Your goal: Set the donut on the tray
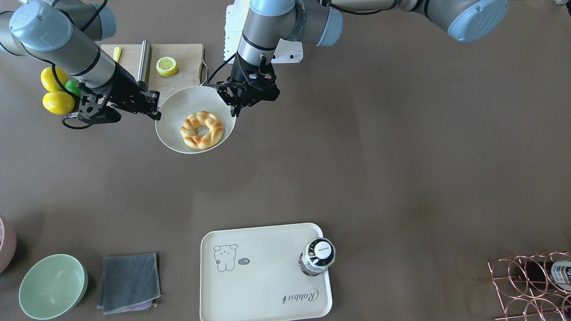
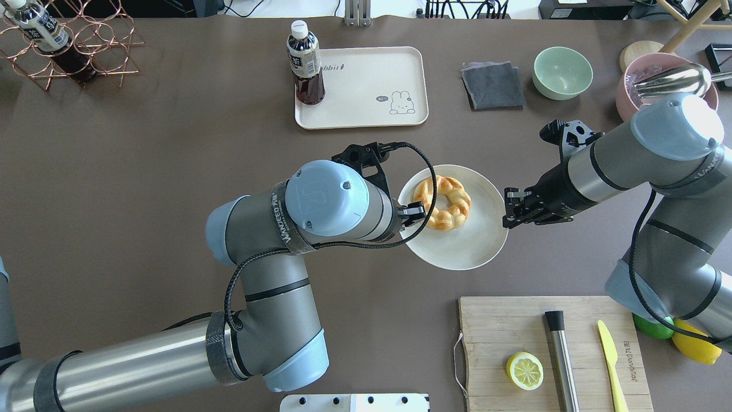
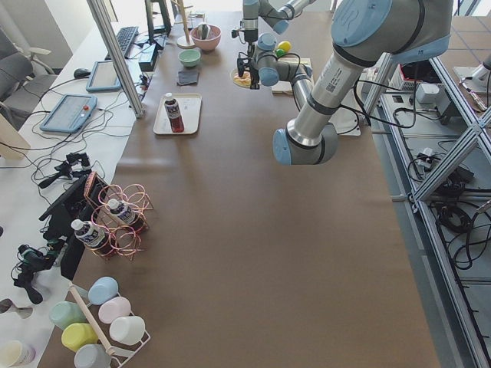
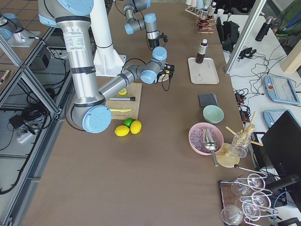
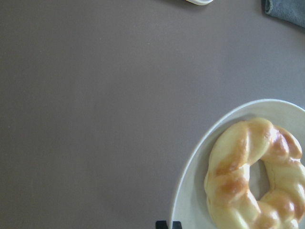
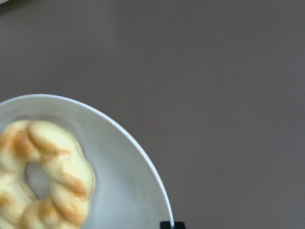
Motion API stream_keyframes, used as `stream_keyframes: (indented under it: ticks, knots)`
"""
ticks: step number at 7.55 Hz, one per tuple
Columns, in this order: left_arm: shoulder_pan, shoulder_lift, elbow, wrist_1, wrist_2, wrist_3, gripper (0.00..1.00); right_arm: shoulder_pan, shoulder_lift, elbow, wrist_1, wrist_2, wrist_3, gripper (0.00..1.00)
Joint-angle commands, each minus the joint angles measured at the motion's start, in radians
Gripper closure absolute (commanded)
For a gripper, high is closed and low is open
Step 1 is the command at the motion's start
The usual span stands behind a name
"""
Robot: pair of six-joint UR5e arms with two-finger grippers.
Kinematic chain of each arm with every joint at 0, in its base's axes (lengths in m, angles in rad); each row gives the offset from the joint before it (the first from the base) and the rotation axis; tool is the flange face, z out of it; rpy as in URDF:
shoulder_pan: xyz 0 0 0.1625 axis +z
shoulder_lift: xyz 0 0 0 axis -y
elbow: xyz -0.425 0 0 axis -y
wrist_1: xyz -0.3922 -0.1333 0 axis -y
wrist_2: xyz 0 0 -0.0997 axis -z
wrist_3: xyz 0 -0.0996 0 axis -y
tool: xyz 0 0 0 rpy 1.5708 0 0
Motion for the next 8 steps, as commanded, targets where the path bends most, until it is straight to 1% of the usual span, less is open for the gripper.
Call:
stream_keyframes:
  ticks: [1, 5, 7, 8]
  knots:
    - [-0.007, 0.003, -0.016, 0.001, -0.008, 0.0, 1.0, 0.004, 0.007, 0.001, 0.001, 0.002, 0.027, 1.0]
    - [-0.01, 0.013, -0.042, -0.008, -0.009, 0.002, 1.0, 0.013, 0.01, 0.005, 0.002, 0.016, 0.035, 1.0]
    - [-0.014, 0.041, -0.076, -0.01, -0.011, 0.01, 0.66, 0.033, 0.01, 0.002, 0.007, 0.023, 0.032, 1.0]
    - [-0.016, 0.041, -0.077, -0.01, -0.011, 0.01, 0.52, 0.046, 0.01, 0.001, 0.008, 0.034, 0.029, 1.0]
